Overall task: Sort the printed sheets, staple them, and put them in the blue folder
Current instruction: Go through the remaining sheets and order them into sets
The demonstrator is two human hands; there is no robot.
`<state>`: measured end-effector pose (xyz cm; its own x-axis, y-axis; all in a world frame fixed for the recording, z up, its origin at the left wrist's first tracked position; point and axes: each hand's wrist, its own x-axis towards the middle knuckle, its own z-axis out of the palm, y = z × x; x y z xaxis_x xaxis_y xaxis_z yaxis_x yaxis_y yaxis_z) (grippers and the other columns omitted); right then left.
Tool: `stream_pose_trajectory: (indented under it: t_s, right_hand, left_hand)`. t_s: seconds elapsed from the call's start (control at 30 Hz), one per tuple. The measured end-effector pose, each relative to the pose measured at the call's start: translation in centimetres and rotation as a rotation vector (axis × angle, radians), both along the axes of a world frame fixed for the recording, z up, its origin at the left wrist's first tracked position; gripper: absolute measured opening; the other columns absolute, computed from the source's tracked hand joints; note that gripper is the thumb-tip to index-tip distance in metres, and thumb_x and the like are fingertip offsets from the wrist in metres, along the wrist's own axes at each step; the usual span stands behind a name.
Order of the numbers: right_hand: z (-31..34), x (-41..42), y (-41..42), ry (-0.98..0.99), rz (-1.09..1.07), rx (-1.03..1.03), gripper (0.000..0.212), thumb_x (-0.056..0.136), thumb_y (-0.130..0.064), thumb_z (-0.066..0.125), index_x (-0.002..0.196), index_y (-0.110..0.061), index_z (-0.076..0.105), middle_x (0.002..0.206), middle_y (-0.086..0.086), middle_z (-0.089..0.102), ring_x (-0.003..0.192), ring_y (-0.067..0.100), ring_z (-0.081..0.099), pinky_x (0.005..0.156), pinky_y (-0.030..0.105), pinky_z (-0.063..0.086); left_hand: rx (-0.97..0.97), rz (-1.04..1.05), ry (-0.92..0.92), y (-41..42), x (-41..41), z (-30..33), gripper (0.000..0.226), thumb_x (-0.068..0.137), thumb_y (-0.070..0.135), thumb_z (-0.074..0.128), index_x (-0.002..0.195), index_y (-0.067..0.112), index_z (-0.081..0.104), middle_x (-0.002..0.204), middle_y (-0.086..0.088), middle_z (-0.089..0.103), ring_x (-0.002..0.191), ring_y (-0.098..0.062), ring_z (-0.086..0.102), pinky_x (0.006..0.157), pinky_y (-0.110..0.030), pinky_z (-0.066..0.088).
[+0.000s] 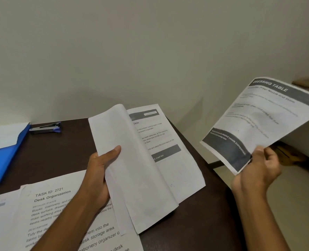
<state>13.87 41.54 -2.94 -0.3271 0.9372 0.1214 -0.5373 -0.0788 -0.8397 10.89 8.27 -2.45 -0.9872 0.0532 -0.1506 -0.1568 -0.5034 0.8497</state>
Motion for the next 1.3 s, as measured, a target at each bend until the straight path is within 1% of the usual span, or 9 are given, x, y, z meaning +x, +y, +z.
stream_pose_trajectory:
  t_s: [0.1,0.3,0.43,0.53,0.63,0.7,0.97,1.2,1.3]
  right_hand:
    - [0.6,0.7,-0.7,0.013,0.182,-0.095,0.027,0.109,-0.018,0.056,0.133,-0.011,0.065,0.122,0.007,0.074,0.101,0.015,0.076,0.078,0.025,0.062]
    - [1.6,1.4,-1.6,0.155,0.666,-0.233,0.016,0.106,-0.02,0.06,0.118,-0.018,0.069,0.116,0.003,0.075,0.1,0.014,0.075,0.091,0.035,0.063]
    - [1.5,1.2,-1.6,0.174,0.811,-0.181,0.018,0.106,-0.017,0.058,0.121,-0.015,0.066,0.118,0.006,0.074,0.101,0.017,0.074,0.098,0.04,0.059]
    - [0.5,0.4,-1.5,-0.049,0.774,-0.069,0.012,0.106,-0.013,0.056,0.112,-0.013,0.067,0.108,0.009,0.076,0.087,0.018,0.073,0.084,0.037,0.064]
    - [-0.5,-0.2,-1.8,-0.492,0.566,0.216,0.013,0.102,-0.009,0.058,0.098,-0.009,0.07,0.088,0.008,0.078,0.068,0.018,0.071,0.056,0.031,0.059]
    - [-1.3,-0.6,-1.7,-0.635,0.438,0.429,0.016,0.1,-0.011,0.059,0.092,-0.012,0.072,0.078,0.002,0.075,0.07,0.02,0.067,0.058,0.029,0.05]
    - [-1.0,-0.6,-2.6,-0.546,0.354,0.737,0.012,0.105,-0.02,0.059,0.102,-0.019,0.07,0.095,-0.005,0.077,0.087,0.01,0.072,0.068,0.027,0.053]
    - [-0.7,-0.5,-2.9,-0.539,0.436,0.916,0.012,0.103,-0.03,0.062,0.107,-0.023,0.071,0.103,-0.01,0.076,0.094,0.01,0.074,0.077,0.035,0.063]
    - [-0.4,-0.2,-3.4,-0.507,0.587,0.895,0.011,0.103,-0.03,0.064,0.107,-0.025,0.072,0.1,-0.012,0.077,0.093,0.011,0.075,0.077,0.033,0.062]
  left_hand:
    - [0.012,-0.013,0.001,-0.1,0.0,0.0,0.027,0.09,0.016,0.068,0.116,0.019,0.076,0.114,-0.011,0.079,0.094,-0.031,0.078,0.088,-0.05,0.061]
    - [0.043,-0.027,-0.002,0.0,0.1,-0.1,0.03,0.093,0.016,0.067,0.122,0.016,0.075,0.117,-0.011,0.079,0.096,-0.031,0.078,0.076,-0.046,0.066]
    - [0.066,-0.021,-0.015,0.0,0.2,0.1,0.031,0.086,0.017,0.07,0.116,0.017,0.077,0.115,-0.011,0.079,0.095,-0.031,0.078,0.085,-0.051,0.063]
    - [0.114,-0.017,-0.046,-0.4,0.2,0.1,0.041,0.08,0.017,0.072,0.121,0.014,0.076,0.12,-0.013,0.077,0.103,-0.035,0.075,0.092,-0.053,0.06]
    - [0.144,-0.011,-0.071,-0.8,0.0,0.0,0.041,0.083,0.017,0.072,0.124,0.012,0.076,0.122,-0.013,0.077,0.103,-0.035,0.075,0.091,-0.052,0.06]
    - [0.164,-0.015,-0.081,-1.0,0.0,-0.1,0.038,0.084,0.017,0.071,0.121,0.013,0.078,0.121,-0.013,0.077,0.099,-0.034,0.076,0.09,-0.051,0.06]
    - [0.127,-0.04,-0.079,-0.6,0.2,0.2,0.033,0.09,0.017,0.068,0.121,0.009,0.077,0.117,-0.014,0.078,0.094,-0.032,0.077,0.078,-0.044,0.063]
    - [0.111,-0.042,-0.081,-0.6,0.2,0.3,0.044,0.083,0.018,0.072,0.126,0.009,0.075,0.121,-0.014,0.077,0.1,-0.034,0.076,0.084,-0.046,0.061]
    - [0.114,-0.053,-0.084,-0.5,0.2,0.4,0.042,0.082,0.018,0.073,0.124,0.012,0.075,0.116,-0.013,0.078,0.095,-0.033,0.076,0.081,-0.046,0.063]
